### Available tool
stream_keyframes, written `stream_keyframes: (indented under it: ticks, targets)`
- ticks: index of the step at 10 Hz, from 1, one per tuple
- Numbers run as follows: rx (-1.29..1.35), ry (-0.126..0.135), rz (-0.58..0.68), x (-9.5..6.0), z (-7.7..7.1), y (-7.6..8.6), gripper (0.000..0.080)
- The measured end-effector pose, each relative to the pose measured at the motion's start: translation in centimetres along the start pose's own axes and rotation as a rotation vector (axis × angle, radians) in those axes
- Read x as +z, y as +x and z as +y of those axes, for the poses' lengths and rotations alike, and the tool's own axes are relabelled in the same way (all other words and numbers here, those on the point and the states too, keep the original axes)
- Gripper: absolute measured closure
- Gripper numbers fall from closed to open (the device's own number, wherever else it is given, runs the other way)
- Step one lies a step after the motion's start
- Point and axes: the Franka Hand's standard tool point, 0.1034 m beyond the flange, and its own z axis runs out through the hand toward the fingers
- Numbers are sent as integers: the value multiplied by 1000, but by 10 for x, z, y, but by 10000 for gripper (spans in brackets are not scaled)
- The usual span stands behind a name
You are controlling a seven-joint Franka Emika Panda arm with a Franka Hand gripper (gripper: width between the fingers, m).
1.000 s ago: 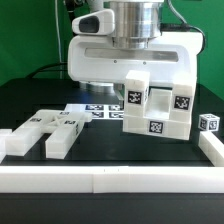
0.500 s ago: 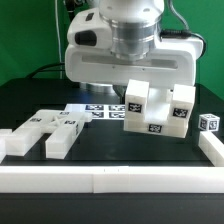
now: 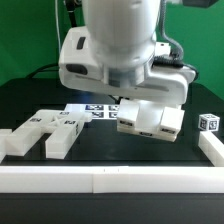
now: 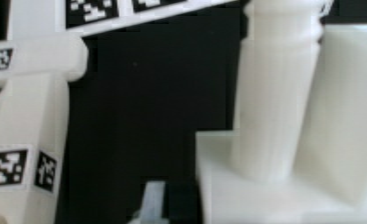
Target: Assemble chair
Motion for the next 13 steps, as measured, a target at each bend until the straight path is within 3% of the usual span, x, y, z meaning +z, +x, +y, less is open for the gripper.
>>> stream_keyframes:
  ticks: [3, 4, 5, 6, 7, 8, 13]
  targets:
    - [19, -1, -26, 3, 4, 5, 754]
    - [21, -1, -25, 3, 5, 5, 504]
    - [24, 1, -26, 3, 6, 5, 504]
    - [26, 2, -26, 3, 7, 6, 300]
    - [28, 3, -26, 3, 8, 6, 300]
    - [30, 5, -26, 2, 9, 6, 179]
    - [33, 42, -11, -11, 34, 16, 151]
